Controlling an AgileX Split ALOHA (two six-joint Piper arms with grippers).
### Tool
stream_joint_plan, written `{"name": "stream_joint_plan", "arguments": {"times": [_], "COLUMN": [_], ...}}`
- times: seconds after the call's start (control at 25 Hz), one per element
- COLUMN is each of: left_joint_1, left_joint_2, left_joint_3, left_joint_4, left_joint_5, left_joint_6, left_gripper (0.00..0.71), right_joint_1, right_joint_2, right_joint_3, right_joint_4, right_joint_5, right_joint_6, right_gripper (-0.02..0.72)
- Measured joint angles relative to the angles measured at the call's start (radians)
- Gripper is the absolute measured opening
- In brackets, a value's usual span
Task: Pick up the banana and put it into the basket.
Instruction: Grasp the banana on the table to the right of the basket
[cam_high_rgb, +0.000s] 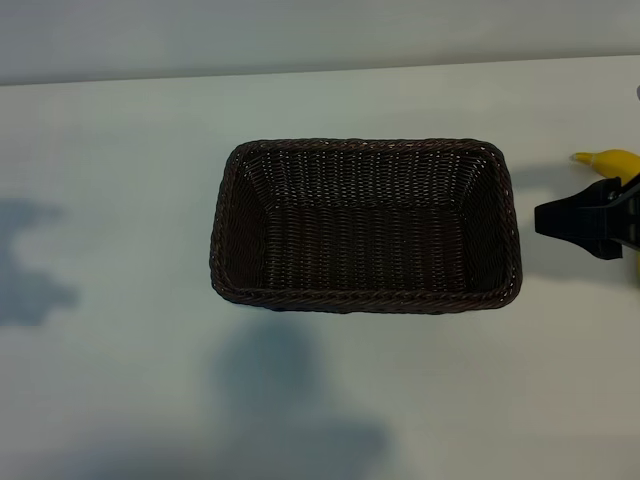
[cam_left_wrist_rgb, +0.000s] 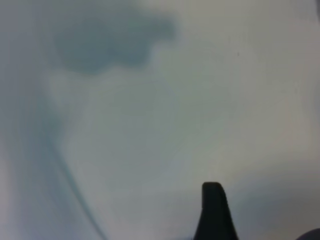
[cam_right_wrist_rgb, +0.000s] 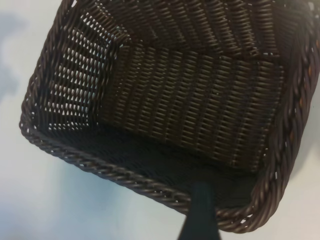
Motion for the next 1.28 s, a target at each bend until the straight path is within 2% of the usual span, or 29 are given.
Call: {"name": "stream_joint_plan", "arguments": {"times": [0.2,0.6,1.28], "left_joint_1": [0.000,0.000,0.000], "left_joint_2": [-0.242,-0.453,-0.695], "left_joint_3": [0.100,0.335,0.388], "left_joint_4": [0.001,0.002,0.008], "left_joint_5": [-0.067,-0.153,-0.088], "left_joint_6": [0.001,0.003,-0.001], "left_gripper": [0.521,0.519,0.519], "right_joint_1": [0.000,0.000,0.000], "right_joint_2": [0.000,0.000,0.000], "right_joint_3": [0.000,0.000,0.000], "right_joint_4": [0.000,-0.003,-0.006], "right_joint_5": [0.000,0.003,0.004], "right_joint_6": [0.000,0.000,0.000], "right_gripper": [0.583,0.583,0.583]}}
